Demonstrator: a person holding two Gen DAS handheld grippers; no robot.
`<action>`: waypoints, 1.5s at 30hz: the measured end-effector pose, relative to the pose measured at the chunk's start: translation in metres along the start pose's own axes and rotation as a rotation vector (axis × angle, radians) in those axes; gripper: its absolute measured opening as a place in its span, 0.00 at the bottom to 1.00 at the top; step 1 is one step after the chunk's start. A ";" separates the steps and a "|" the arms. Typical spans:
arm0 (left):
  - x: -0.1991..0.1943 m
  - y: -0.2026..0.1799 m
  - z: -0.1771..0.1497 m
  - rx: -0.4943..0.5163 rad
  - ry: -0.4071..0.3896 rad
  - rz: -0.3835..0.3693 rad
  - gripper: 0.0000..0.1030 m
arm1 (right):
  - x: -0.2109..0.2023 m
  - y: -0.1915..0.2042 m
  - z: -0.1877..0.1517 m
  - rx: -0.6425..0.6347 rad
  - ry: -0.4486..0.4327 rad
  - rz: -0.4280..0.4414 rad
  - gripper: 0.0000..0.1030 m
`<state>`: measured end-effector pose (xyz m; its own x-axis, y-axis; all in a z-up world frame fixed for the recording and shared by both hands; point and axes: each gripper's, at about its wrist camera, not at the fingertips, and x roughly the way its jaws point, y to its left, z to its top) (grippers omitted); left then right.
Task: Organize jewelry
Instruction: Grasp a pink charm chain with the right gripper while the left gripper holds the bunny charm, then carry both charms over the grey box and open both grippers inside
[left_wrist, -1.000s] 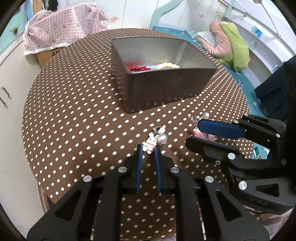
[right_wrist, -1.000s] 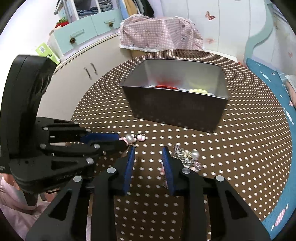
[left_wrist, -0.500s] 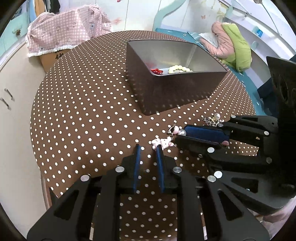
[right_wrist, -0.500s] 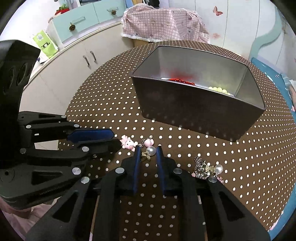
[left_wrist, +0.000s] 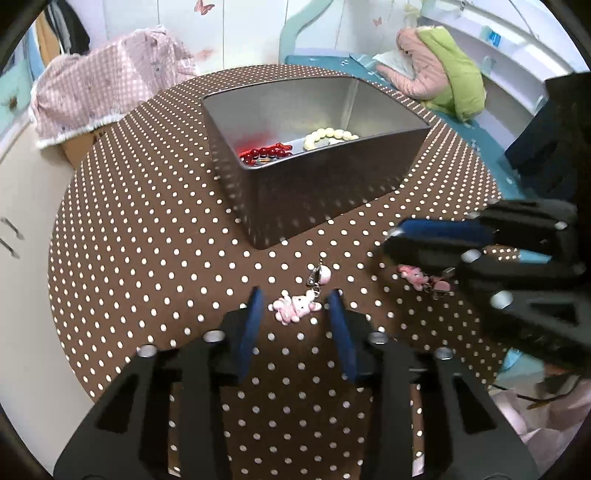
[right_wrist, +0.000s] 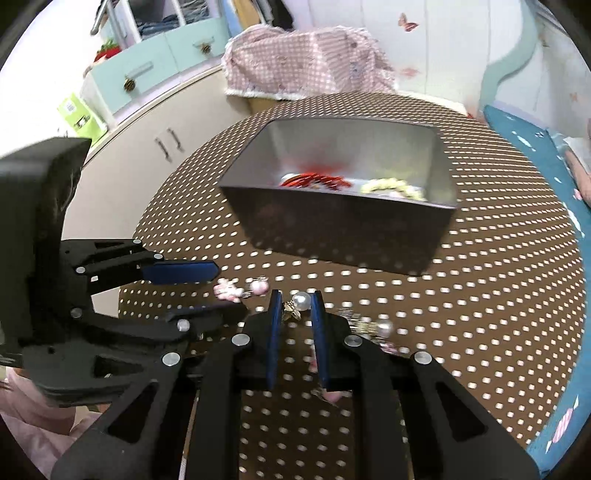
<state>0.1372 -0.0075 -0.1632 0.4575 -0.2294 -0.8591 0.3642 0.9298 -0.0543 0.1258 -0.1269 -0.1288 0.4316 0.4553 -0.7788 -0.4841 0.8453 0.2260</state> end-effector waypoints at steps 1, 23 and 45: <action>0.000 0.000 0.001 0.004 0.004 0.006 0.26 | -0.003 -0.003 0.000 0.008 -0.006 -0.007 0.14; -0.055 0.008 0.060 -0.045 -0.172 0.054 0.26 | -0.048 -0.019 0.048 -0.031 -0.194 -0.052 0.14; -0.036 0.007 0.078 -0.123 -0.151 0.054 0.37 | -0.045 -0.054 0.050 0.050 -0.181 -0.108 0.27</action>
<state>0.1868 -0.0157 -0.0928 0.5936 -0.2102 -0.7768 0.2383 0.9679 -0.0798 0.1706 -0.1787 -0.0767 0.6108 0.4006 -0.6829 -0.3912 0.9026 0.1795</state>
